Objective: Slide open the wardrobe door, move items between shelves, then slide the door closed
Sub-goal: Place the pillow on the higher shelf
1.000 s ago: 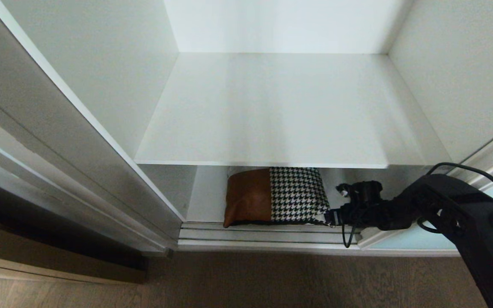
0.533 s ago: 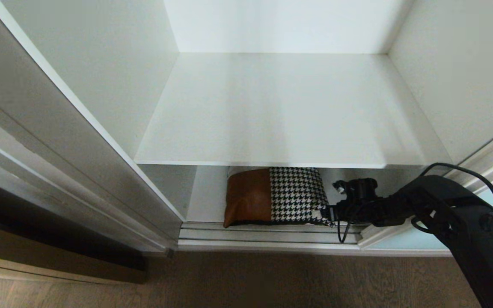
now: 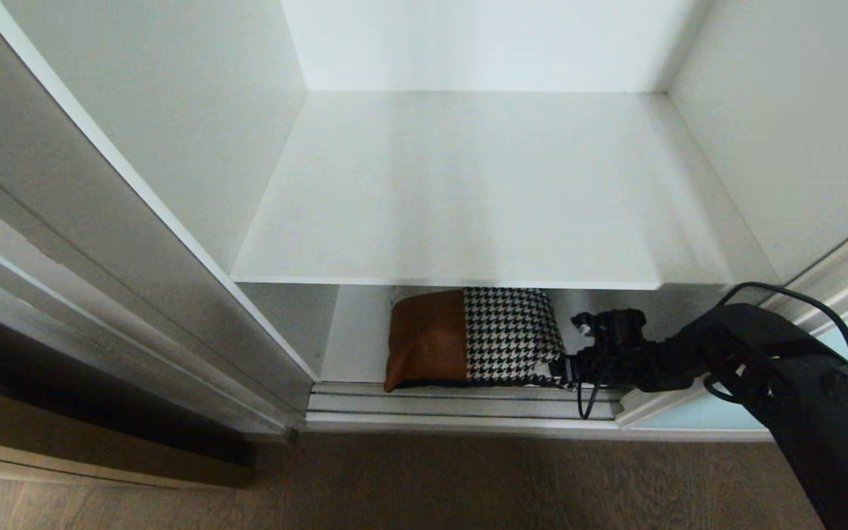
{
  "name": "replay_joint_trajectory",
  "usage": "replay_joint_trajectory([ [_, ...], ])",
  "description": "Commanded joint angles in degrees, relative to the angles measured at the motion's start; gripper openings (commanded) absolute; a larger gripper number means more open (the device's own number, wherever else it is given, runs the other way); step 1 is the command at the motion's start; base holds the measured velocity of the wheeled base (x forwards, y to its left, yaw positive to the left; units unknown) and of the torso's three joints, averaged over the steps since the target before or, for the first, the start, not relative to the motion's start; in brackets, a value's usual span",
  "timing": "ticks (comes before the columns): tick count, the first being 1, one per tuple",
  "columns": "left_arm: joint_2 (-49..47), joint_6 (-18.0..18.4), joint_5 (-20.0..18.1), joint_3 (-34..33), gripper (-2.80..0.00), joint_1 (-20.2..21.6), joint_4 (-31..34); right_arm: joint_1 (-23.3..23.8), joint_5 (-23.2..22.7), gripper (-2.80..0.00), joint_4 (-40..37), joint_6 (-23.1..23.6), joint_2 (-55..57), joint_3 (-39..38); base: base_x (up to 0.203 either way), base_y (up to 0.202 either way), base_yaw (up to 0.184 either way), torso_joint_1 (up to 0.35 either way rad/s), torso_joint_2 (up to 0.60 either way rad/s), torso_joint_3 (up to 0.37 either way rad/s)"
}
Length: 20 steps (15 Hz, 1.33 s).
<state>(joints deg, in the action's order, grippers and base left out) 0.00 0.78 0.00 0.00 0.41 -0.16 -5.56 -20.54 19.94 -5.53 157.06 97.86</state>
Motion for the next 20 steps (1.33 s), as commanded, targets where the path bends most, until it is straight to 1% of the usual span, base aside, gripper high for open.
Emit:
replay_joint_trajectory([
  [1, 0.0, 0.01, 0.0, -0.09, -2.8, 0.02, -0.02, -0.07, -0.11, 0.0, 0.1, -0.09, -0.27, -0.04, 0.0, 0.0, 0.0, 0.0, 0.0, 0.0],
  [3, 0.0, 0.01, 0.0, -0.09, -2.8, 0.02, -0.02, -0.07, -0.11, 0.0, 0.1, -0.21, -0.27, -0.13, 0.0, 0.0, 0.0, 0.0, 0.0, 0.0],
  [4, 0.0, 0.01, 0.0, -0.09, -2.8, 0.02, -0.02, -0.07, -0.11, -2.8, 0.1, -0.27, -0.27, -0.13, 0.0, 0.0, 0.0, 0.0, 0.0, 0.0],
  [6, 0.0, 0.01, 0.0, -0.09, -2.8, 0.02, -0.02, -0.07, -0.11, -2.8, -0.29, -0.41, -0.27, -0.04, 0.0, 0.0, 0.0, 0.0, 0.0, 0.0],
  [8, 0.0, 0.01, 0.0, -0.09, -2.8, 0.02, -0.02, -0.07, -0.11, -2.8, -2.54, -0.35, -0.36, 0.4, 0.0, 0.0, 0.0, 0.0, 0.0, 0.0],
  [18, 0.0, 0.01, 0.0, -0.09, -2.8, 0.02, -0.02, -0.07, -0.11, -2.8, -2.89, -0.44, -0.79, -0.04, 0.0, 0.0, 0.0, 0.0, 0.0, 0.0],
  [20, 0.0, 0.01, 0.0, 0.0, -2.8, 0.02, -0.02, -0.05, 0.19, -2.8, -2.9, -0.18, -1.72, -2.22, 0.0, 0.0, 0.0, 0.0, 0.0, 0.0],
])
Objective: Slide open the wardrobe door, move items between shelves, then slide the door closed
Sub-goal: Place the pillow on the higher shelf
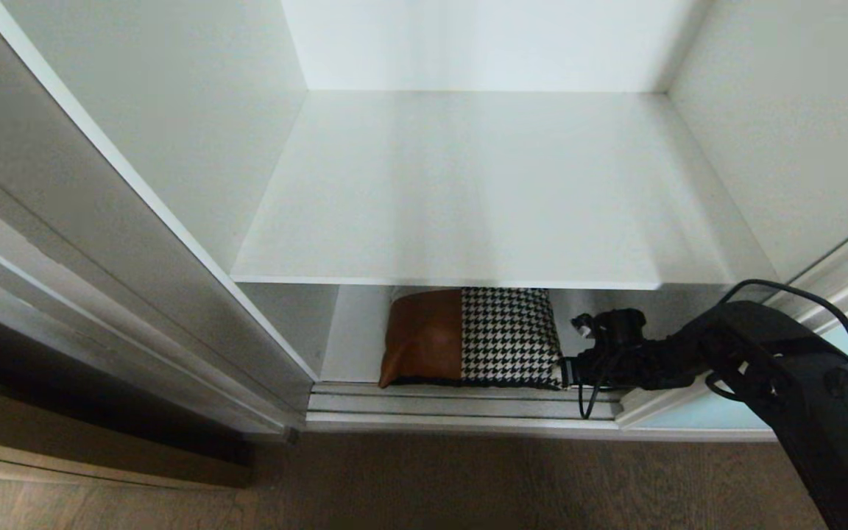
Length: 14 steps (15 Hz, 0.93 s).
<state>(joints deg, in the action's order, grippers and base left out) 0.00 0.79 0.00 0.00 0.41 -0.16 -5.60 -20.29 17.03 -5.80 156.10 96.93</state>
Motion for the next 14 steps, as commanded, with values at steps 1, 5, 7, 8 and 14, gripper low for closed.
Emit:
replay_joint_trajectory([
  [1, 0.0, 0.0, 0.0, -0.09, -2.8, 0.02, -0.02, -0.02, 0.05, -2.8, -0.1, 0.37, -2.26, -3.34, 0.0, 0.0, 0.0, 0.0, 0.0, 0.0],
  [5, 0.0, 0.0, 0.0, -0.09, -2.8, 0.02, -0.02, 0.05, 0.3, -2.8, -1.65, 0.64, -7.44, -11.61, 0.0, 0.0, 0.0, 0.0, 0.0, 0.0],
  [7, 0.0, 0.0, 0.0, -0.09, -2.8, 0.02, -0.02, 0.06, 0.41, -2.8, -1.88, 0.67, -8.89, -15.92, 0.0, 0.0, 0.0, 0.0, 0.0, 0.0],
  [8, 0.0, 0.0, 0.0, -0.09, -2.8, 0.02, -0.02, 0.04, 0.68, -2.8, -1.74, 0.81, -9.67, -17.93, 0.0, 0.0, 0.0, 0.0, 0.0, 0.0],
  [14, -0.09, -0.88, 0.0, -0.09, -2.8, 0.02, 0.07, 0.4, 1.12, -2.8, -1.37, 0.88, -15.76, -26.18, 0.0, 0.0, 0.0, 0.0, 0.0, 0.0],
])
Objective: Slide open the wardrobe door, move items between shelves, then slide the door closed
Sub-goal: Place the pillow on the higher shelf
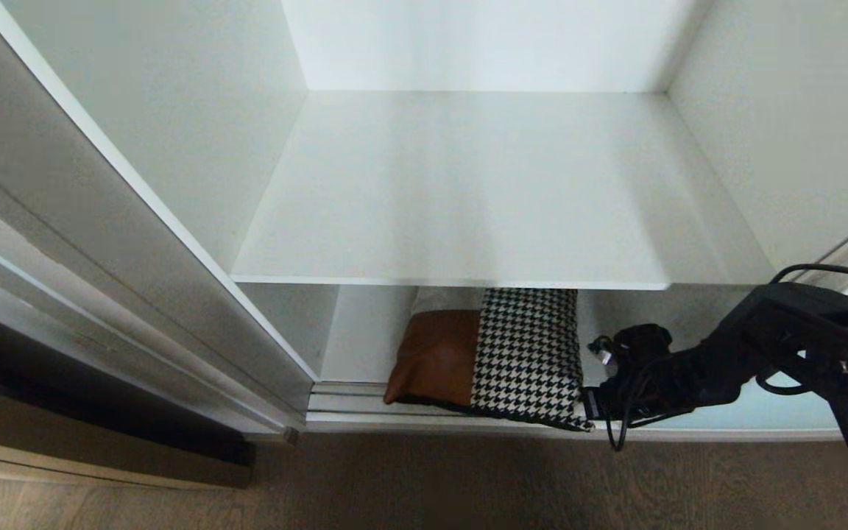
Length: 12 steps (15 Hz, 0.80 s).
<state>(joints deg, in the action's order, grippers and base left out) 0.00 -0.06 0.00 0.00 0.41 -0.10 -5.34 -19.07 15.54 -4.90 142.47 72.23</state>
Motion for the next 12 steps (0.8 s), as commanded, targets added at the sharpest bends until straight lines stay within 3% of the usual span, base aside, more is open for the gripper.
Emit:
replay_joint_trajectory([
  [1, -0.04, -0.03, 0.0, -0.09, -2.8, 0.02, 0.01, 0.15, -0.1, -2.8, 0.23, 0.04, -3.22, -2.64, 0.0, 0.0, 0.0, 0.0, 0.0, 0.0],
  [12, -0.15, 0.3, -0.05, 0.1, -2.8, 0.02, 0.33, 0.14, 2.89, -2.8, 0.19, -0.49, -7.21, -8.09, 0.0, 0.0, 0.0, 0.0, 0.0, 0.0],
])
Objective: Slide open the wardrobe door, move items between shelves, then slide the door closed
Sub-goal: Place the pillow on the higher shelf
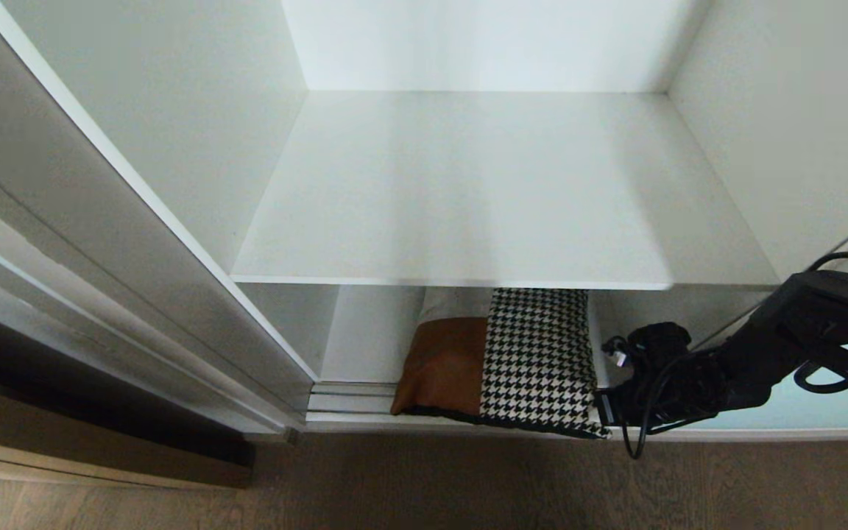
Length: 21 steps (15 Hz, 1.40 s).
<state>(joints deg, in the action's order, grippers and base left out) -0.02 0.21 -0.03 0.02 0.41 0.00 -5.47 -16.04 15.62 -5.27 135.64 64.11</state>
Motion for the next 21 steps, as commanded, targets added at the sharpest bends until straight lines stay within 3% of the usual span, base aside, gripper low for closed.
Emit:
replay_joint_trajectory([
  [1, -0.11, 0.37, 0.03, 0.34, -2.8, 0.02, 1.17, 0.55, -0.2, -2.8, 0.19, -0.19, -0.47, 0.13, 0.0, 0.0, 0.0, 0.0, 0.0, 0.0],
  [4, -0.57, 3.67, -0.19, 3.42, -2.8, 0.02, 5.09, 1.72, -0.61, -2.8, 0.2, -1.56, -1.34, -0.39, 0.0, 0.0, 0.0, 0.0, 0.0, 0.0],
  [6, -5.15, 3.63, -0.38, 9.29, -2.8, 0.02, 6.48, 3.05, -1.08, -2.8, 0.73, -1.55, -1.7, -1.83, 0.0, 0.0, 0.0, 0.0, 0.0, 0.0],
  [9, -17.87, -2.15, -1.04, 20.58, -2.8, 0.02, 10.42, 4.44, -2.14, -2.8, 4.99, -1.42, -1.7, -4.02, 0.0, 0.0, 0.0, 0.0, 0.0, 0.0],
  [10, -22.12, -4.52, -3.13, 24.18, -2.8, -0.03, 15.47, 4.59, -2.15, -2.8, 6.16, -1.41, -1.79, -4.55, 0.0, 0.0, 0.0, 0.0, 0.0, 0.0],
  [12, -30.06, -6.79, -13.13, 28.55, -2.8, -0.1, 25.68, 4.59, -2.24, -2.8, 6.44, -1.33, -1.7, -4.78, 0.0, 0.0, 0.0, 0.0, 0.0, 0.0],
  [14, -40.42, -6.62, -21.67, 30.02, -2.8, -0.15, 28.62, 4.62, -3.69, -2.8, 6.46, -1.24, -2.19, -5.07, 0.0, 0.0, 0.0, 0.0, 0.0, 0.0],
  [17, -57.41, -5.49, -25.72, 29.83, -2.8, -0.43, 22.18, 5.16, -4.88, -2.8, 6.44, -1.41, -2.54, -5.19, 0.0, 0.0, 0.0, 0.0, 0.0, 0.0],
  [21, -82.64, -4.99, -27.28, 26.7, -2.8, -2.38, 1.5, 5.3, -5.9, -2.8, 6.53, -1.33, -2.75, -5.4, 0.0, 0.0, 0.0, 0.0, 0.0, 0.0],
])
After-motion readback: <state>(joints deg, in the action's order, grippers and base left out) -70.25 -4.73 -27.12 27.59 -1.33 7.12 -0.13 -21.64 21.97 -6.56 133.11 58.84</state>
